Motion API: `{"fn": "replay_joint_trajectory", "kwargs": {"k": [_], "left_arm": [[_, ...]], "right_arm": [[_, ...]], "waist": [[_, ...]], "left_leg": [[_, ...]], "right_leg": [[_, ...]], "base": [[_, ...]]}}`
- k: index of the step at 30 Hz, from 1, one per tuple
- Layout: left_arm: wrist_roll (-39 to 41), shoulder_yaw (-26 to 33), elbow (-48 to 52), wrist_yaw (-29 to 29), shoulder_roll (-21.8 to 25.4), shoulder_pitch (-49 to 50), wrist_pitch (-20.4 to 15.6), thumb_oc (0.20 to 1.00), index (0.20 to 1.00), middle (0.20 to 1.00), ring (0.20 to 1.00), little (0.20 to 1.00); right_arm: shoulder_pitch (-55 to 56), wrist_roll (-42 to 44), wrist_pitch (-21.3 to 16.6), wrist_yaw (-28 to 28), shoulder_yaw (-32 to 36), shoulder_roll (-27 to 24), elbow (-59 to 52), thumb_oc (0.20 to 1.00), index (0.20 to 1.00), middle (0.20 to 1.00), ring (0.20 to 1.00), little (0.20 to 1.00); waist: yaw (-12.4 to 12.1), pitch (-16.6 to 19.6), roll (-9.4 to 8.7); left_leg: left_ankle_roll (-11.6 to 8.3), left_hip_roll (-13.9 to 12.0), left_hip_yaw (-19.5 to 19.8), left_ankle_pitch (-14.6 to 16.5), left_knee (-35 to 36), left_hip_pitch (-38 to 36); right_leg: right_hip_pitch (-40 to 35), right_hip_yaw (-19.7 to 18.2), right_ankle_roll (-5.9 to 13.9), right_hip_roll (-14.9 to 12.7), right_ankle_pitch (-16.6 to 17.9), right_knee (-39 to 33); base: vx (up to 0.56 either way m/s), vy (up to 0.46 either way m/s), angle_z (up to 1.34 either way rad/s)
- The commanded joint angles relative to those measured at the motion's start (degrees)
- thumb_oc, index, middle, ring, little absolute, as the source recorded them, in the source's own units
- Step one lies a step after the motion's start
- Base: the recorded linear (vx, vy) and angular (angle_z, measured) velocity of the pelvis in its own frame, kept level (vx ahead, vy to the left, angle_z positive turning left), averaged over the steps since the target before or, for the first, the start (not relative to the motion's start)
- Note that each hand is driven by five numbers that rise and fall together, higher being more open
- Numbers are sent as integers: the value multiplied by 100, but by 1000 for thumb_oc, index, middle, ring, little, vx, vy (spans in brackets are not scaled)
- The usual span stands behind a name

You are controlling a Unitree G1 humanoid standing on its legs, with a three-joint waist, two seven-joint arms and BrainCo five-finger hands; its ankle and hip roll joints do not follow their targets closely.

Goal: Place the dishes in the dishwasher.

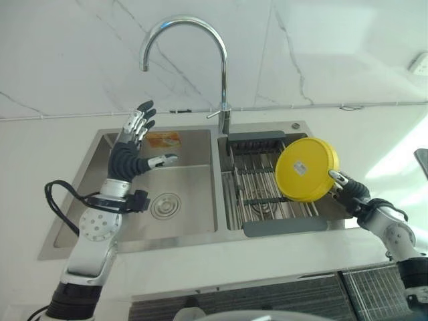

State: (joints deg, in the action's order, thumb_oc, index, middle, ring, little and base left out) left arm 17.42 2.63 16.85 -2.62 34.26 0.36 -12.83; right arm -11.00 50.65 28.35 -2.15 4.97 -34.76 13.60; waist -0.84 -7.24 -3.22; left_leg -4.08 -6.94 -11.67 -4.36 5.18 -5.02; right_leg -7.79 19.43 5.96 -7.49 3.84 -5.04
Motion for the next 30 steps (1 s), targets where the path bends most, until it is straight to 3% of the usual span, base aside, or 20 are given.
{"fn": "replay_joint_trajectory", "kwargs": {"k": [1, 20, 30], "left_arm": [[138, -21, 13, -88, 278, -379, -156, 1000, 1000, 1000, 1000, 1000], [174, -138, 15, -131, 291, -490, -27, 1000, 1000, 1000, 1000, 1000], [189, -168, 31, -115, 328, -510, 33, 1000, 1000, 1000, 1000, 1000]], "right_arm": [[-728, 28, -184, 60, -58, -497, 180, 1000, 1000, 1000, 1000, 1000], [-1256, -168, -58, 176, -344, -673, 418, 1000, 1000, 1000, 1000, 1000], [-1475, -429, 220, 60, -508, -842, 633, 1000, 1000, 1000, 1000, 1000]], "waist": [[-148, 113, 43], [-242, 102, 7], [-270, 80, -21]], "left_leg": [[-202, -266, -294, 566, -18, -329], [-198, -243, -233, 565, -18, -312], [-204, -245, -241, 556, -18, -326]], "right_leg": [[-192, 70, 157, -111, -551, 4], [-212, 90, 143, -104, -560, 4], [-224, 112, 142, -108, -553, 4]], "base": [[0, 0, 0], [0, 0, 0], [0, 0, 0]]}}
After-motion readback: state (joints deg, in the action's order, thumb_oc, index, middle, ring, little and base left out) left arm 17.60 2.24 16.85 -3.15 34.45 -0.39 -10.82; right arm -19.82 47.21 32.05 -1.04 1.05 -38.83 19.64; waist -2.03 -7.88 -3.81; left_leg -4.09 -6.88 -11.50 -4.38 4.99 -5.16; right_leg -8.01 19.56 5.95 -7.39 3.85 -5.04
